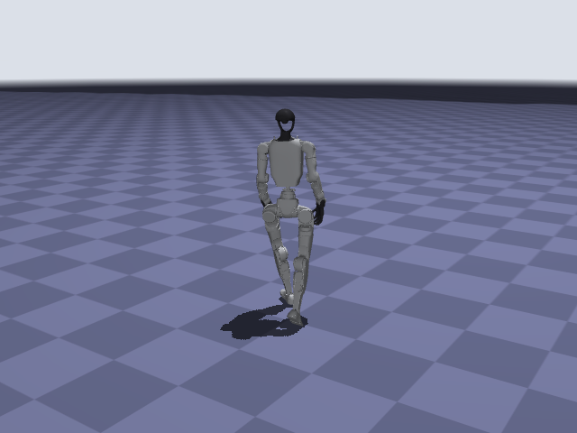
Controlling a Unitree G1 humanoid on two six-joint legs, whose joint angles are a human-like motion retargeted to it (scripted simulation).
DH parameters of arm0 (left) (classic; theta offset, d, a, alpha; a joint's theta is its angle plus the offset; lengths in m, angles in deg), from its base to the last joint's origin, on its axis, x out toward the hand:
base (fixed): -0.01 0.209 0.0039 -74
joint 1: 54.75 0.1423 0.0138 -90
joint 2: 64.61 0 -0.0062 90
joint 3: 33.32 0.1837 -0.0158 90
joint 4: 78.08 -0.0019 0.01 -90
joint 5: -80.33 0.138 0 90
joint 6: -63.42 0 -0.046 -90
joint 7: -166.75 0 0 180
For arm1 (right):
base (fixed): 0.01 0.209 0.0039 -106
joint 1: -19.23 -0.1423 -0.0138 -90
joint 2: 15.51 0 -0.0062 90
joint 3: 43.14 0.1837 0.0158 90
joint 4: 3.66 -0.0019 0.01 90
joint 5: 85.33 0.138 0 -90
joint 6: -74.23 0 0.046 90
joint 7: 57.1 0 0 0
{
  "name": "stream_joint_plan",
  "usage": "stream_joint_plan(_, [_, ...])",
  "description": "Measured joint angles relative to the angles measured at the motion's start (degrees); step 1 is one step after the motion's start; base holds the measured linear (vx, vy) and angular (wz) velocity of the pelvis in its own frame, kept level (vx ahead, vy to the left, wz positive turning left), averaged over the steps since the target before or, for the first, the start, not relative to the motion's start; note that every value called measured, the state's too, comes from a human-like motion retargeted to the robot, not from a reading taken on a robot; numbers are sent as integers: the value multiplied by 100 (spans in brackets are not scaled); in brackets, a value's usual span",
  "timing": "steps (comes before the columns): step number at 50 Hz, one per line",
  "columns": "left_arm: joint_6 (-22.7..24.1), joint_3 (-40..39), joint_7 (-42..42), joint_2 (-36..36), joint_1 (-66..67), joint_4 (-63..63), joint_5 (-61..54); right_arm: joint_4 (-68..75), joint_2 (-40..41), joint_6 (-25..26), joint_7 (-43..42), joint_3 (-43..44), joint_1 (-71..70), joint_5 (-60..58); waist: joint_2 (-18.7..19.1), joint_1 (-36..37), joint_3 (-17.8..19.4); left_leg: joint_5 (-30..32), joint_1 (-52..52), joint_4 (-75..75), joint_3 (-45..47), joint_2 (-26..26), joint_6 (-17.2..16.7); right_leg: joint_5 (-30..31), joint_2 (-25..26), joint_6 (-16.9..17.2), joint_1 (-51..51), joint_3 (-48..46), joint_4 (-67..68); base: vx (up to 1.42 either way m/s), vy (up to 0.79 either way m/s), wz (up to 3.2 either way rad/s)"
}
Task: Walk run
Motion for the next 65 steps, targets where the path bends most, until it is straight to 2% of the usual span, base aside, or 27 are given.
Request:
stream_joint_plan(2, [-123, -54, 422, -84, -131, 4, 104, 39, 103, 108, -134, 66, -116, 57, 271, -137, -11, -179, -92, 282, -690, 184, 0, 1027, 365, 543, -481, 406, 1026, 78, 17, 96])
stream_joint_plan(4, [-308, 51, 691, -195, -224, 4, 299, -42, 113, 136, -221, 31, -170, 150, 629, -224, -4, -356, 86, 350, -883, 433, -11, 1187, 674, 543, -992, 290, 2091, 80, 3, 101])
stream_joint_plan(7, [-392, 241, 837, -300, -337, -10, 666, -229, -22, 21, -528, 22, -208, 52, 858, -234, 67, -548, 591, 193, -1010, 336, -9, 385, 832, 512, -1535, 906, 3096, 83, 24, 107])
stream_joint_plan(10, [-372, 381, 781, -292, -356, 62, 1019, -403, -91, -179, -824, 174, -195, 120, 1044, -419, 149, -595, 996, -24, -1413, 101, -21, -313, 533, 162, -1988, 928, 3210, 59, 25, 183])
stream_joint_plan(12, [-230, 493, 677, -277, -308, 122, 1045, -457, -84, -418, -807, 274, -152, 565, 1185, -717, 170, -599, 1170, -84, -1757, 2, -9, -678, 192, -15, -2288, 762, 2867, 69, 10, 262])
stream_joint_plan(15, [5, 540, 556, -243, -299, 65, 929, -414, -45, -801, -750, 288, -138, 1368, 1203, -1035, 199, -665, 1376, -64, -2417, -229, 0, -707, -129, -70, -2558, 853, 1744, 64, -6, 247])
stream_joint_plan(21, [-55, 391, 944, -227, -404, -193, 853, -408, -110, -829, -667, 50, -154, 1233, 709, -980, 433, -877, 2020, 87, -3499, -900, 0, -911, -245, -193, -2808, 2473, -586, 58, -13, 178])
stream_joint_plan(23, [-63, 316, 961, -200, -351, -192, 819, -488, -169, -774, -546, -58, -117, 912, 671, -958, 532, -889, 2250, 156, -3857, -974, 0, -1120, -202, 16, -2915, 2645, -1097, 82, -20, 156])
stream_joint_plan(25, [-79, 232, 879, -197, -276, -233, 701, -542, -226, -727, -441, -158, -106, 595, 679, -946, 679, -1043, 2582, 378, -4161, -800, -127, -1367, 233, 543, -2758, 2741, -1421, 94, -45, 125])
stream_joint_plan(27, [-97, 189, 840, -112, -230, -301, 558, -574, -299, -667, -400, -162, -153, 439, 646, -894, 712, -902, 2751, 496, -4250, -862, -243, -1362, 301, 543, -2707, 2405, -1483, 83, -7, 104])
stream_joint_plan(29, [-80, 290, 935, 17, -135, -326, 506, -564, -349, -661, -468, -11, -142, 570, 650, -1027, 555, -388, 2779, 532, -4464, -1217, -269, -1119, 47, 475, -2670, 2838, -1332, 68, 41, 193])
stream_joint_plan(32, [25, 453, 1158, 51, -10, -326, 683, -425, -246, -872, -623, 228, -53, 1121, 773, -1489, 363, 528, 2701, 1311, -4818, -1234, -879, -701, -253, 222, -2600, 2190, -931, 89, -6, 280])
stream_joint_plan(33, [51, 425, 1187, 60, 18, -342, 843, -358, -201, -971, -649, 208, 3, 1355, 843, -1389, 270, 1041, 2528, 1675, -4632, -1207, -1229, -907, -143, 52, -2457, 2613, -839, 102, -24, 194])
stream_joint_plan(34, [19, 467, 1194, 79, 45, -338, 995, -322, -190, -1004, -593, 239, 91, 1507, 911, -1339, 191, 1480, 2269, 2194, -4453, -1117, -1700, -1050, -198, 6, -2373, 2561, -747, 98, -20, 196])
stream_joint_plan(36, [-123, 620, 1119, 129, 76, -251, 1185, -307, -264, -873, -459, 312, 240, 1611, 926, -1260, 33, 2123, 1644, 3284, -3879, -804, -2687, -1236, -452, -66, -2219, 2024, -669, 84, -11, 251])
stream_joint_plan(37, [-162, 671, 1027, 144, 81, -172, 1202, -300, -345, -768, -450, 302, 268, 1583, 866, -1223, -42, 2363, 1357, 3718, -3442, -592, -2990, -1290, -568, -150, -2130, 1712, -685, 69, -12, 241])
stream_joint_plan(38, [-117, 672, 890, 139, 86, -83, 1168, -267, -455, -718, -496, 238, 267, 1512, 790, -1225, -94, 2598, 1144, 4029, -2930, -345, -2985, -1302, -680, -228, -2062, 1274, -704, 58, -13, 214])
stream_joint_plan(39, [-34, 672, 721, 139, 101, -8, 1093, -220, -571, -714, -508, 139, 259, 1396, 726, -1157, -120, 2489, 946, 4256, -2613, -230, -2744, -1345, -697, -295, -1964, 1156, -734, 49, -12, 176])
stream_joint_plan(41, [115, 690, 355, 155, 145, 106, 890, -134, -810, -743, -410, -97, 248, 1132, 601, -902, -102, 1968, 570, 4519, -2264, -274, -2168, -1407, -706, -363, -1747, 1105, -807, 47, -7, 107])
stream_joint_plan(43, [134, 707, 45, 174, 182, 181, 687, -91, -1006, -756, -224, -297, 241, 925, 474, -525, -22, 1610, 192, 4487, -1966, -385, -1941, -1423, -768, -358, -1563, 909, -880, 51, -7, 48])
stream_joint_plan(45, [106, 707, -154, 173, 203, 245, 531, -79, -1098, -804, -149, -418, 238, 809, 377, -188, 56, 1189, -176, 4224, -1722, -384, -1807, -1489, -749, -373, -1395, 781, -943, 42, -11, 48])
stream_joint_plan(50, [324, 671, -341, 163, 233, 327, 469, -35, -927, -890, -62, -228, 284, 684, 441, 325, 152, 462, -653, 2568, -685, 157, -972, -1814, -423, -460, -967, 101, -1091, 42, -10, 91])
stream_joint_plan(52, [316, 651, -414, 215, 285, 309, 505, 4, -826, -814, 8, -92, 296, 651, 507, 423, 171, 395, -695, 1737, -196, 217, -886, -1939, -254, -499, -788, -92, -1139, 46, -6, 101])
stream_joint_plan(57, [140, 619, -503, 354, 337, 147, 576, 155, -686, -881, -90, -67, 309, 753, 692, 212, 101, -137, -565, 217, 676, -160, -729, -2228, 139, -474, -387, -893, -1172, 59, -6, 142])
stream_joint_plan(59, [87, 563, -400, 383, 322, 108, 547, 219, -640, -909, -19, -163, 334, 749, 654, 181, 76, -150, -416, 22, 898, -266, -645, -2249, 194, -391, -253, -1093, -1074, 73, -10, 102])
stream_joint_plan(62, [57, 460, -280, 412, 293, 76, 416, 258, -576, -853, 78, -294, 354, 604, 409, 336, 3, -143, -200, 12, 759, -430, -58, -1943, 105, -131, -112, -1159, -793, 71, -23, 32])
stream_joint_plan(65, [-82, 375, -269, 390, 309, 20, 368, 237, -474, -725, -86, -247, 312, 421, 135, 521, -71, -402, -36, 70, 97, -512, 0, -836, 13, 454, 9, -1247, -275, 90, -40, -7])
